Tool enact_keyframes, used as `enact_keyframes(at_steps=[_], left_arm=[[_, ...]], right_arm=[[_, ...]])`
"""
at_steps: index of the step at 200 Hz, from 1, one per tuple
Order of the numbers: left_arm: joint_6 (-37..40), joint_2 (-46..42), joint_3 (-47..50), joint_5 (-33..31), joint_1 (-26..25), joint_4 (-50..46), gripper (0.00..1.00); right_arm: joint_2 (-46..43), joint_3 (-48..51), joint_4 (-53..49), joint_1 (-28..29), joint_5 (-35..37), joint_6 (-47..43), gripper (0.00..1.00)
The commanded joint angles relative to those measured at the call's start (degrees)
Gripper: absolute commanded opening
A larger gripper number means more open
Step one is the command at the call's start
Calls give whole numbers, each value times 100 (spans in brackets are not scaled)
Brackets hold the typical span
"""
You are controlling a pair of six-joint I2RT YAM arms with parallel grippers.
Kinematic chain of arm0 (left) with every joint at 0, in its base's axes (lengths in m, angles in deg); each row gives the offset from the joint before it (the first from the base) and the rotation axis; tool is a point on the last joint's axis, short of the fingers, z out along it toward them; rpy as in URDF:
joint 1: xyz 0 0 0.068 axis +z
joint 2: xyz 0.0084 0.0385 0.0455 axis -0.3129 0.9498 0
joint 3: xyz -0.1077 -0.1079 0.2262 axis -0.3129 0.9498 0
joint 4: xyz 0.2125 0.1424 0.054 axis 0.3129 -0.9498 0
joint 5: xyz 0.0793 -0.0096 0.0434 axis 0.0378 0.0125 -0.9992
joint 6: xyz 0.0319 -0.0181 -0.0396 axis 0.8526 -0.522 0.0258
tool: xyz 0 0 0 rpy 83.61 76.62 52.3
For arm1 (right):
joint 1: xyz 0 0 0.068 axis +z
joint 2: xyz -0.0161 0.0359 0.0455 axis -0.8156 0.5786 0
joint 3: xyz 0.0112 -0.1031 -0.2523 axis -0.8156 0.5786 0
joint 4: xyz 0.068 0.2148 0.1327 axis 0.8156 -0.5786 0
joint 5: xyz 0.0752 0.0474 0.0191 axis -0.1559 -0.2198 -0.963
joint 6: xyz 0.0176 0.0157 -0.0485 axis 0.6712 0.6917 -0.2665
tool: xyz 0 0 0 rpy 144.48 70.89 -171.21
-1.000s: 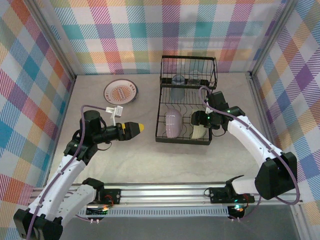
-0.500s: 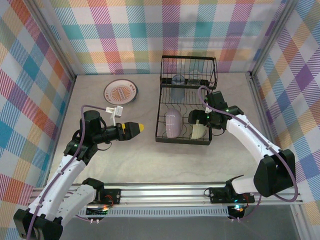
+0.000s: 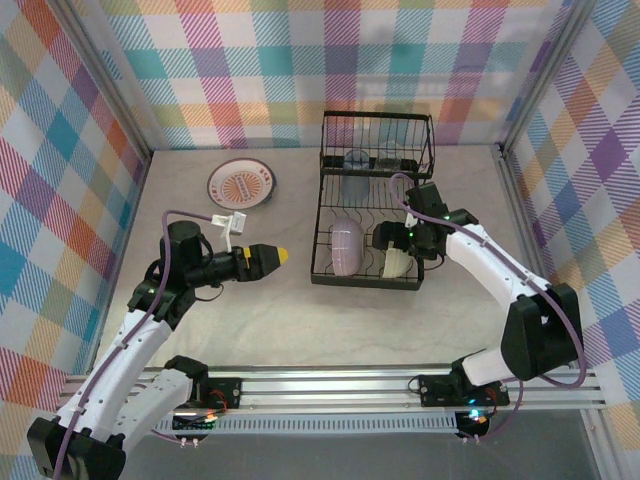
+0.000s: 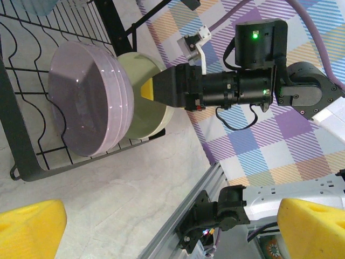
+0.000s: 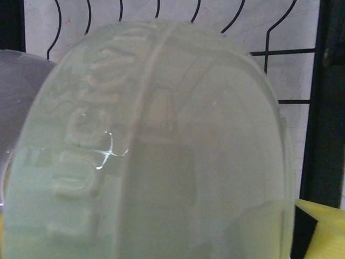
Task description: Unload the mixed dishes from the dish rack
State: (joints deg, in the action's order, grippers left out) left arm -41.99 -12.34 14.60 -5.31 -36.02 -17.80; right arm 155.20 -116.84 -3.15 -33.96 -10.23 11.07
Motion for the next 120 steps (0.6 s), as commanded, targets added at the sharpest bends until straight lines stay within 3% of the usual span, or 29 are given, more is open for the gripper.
enact_keyframes(at_steps=[1, 42, 120], left_arm=[[-28, -72, 45, 67, 99, 183, 100], [-41, -68, 53, 64, 125, 191, 100], [-76, -64, 73, 75, 143, 227, 100]], right_arm=[[40, -39, 117, -43, -281, 42, 99], [-106, -32, 146, -67, -621, 74, 99], [-103, 40, 144, -120, -624, 51, 98]])
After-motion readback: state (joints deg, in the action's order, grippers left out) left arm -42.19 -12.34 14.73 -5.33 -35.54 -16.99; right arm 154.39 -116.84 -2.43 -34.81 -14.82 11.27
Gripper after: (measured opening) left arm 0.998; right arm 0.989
